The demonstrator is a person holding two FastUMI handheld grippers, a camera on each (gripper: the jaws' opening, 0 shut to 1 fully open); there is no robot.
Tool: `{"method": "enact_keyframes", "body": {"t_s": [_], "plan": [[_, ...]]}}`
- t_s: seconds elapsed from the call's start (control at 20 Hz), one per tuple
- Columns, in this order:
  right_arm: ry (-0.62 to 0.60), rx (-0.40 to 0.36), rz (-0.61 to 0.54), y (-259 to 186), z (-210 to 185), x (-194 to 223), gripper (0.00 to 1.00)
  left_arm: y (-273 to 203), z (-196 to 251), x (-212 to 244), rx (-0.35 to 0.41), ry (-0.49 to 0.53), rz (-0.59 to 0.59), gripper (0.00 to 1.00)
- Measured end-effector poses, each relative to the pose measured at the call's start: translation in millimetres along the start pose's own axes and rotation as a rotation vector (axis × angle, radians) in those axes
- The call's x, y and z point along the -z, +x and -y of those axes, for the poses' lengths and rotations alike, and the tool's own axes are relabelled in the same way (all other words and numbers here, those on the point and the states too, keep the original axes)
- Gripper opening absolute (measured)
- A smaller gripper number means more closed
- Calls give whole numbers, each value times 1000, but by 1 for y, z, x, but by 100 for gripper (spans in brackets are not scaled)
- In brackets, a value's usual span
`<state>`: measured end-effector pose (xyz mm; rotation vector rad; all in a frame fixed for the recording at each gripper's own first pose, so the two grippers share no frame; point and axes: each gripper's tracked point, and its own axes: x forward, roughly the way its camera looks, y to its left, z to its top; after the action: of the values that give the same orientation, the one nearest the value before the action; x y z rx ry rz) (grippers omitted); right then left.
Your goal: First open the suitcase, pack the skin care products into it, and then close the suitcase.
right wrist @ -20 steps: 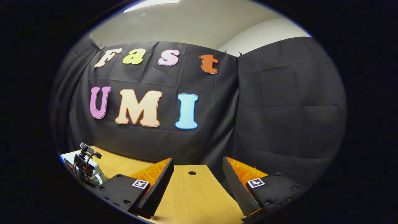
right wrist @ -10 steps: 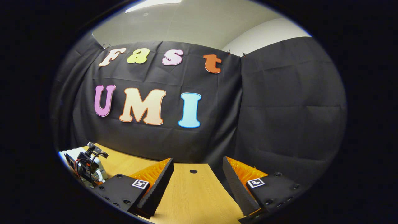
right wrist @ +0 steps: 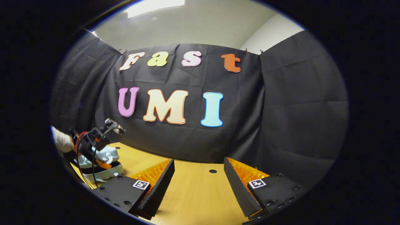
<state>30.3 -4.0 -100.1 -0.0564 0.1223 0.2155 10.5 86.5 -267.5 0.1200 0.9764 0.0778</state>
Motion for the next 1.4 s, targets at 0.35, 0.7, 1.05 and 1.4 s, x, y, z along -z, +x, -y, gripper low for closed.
{"method": "enact_keyframes", "body": {"t_s": [0.35, 0.7, 1.05, 1.4], "plan": [[69, 71, -48, -7, -54, 12, 98, -69, -79, -52, 80, -107, 115, 0], [80, 82, -5, 8, -133, -8, 99, -101, -223, -67, -20, -148, 255, 0], [110, 140, -1, 20, -189, -17, 98, -94, -353, -48, -68, -273, 319, 0], [76, 209, -48, 13, -198, -12, 98, -62, -421, -13, -50, -348, 249, 0]]}}
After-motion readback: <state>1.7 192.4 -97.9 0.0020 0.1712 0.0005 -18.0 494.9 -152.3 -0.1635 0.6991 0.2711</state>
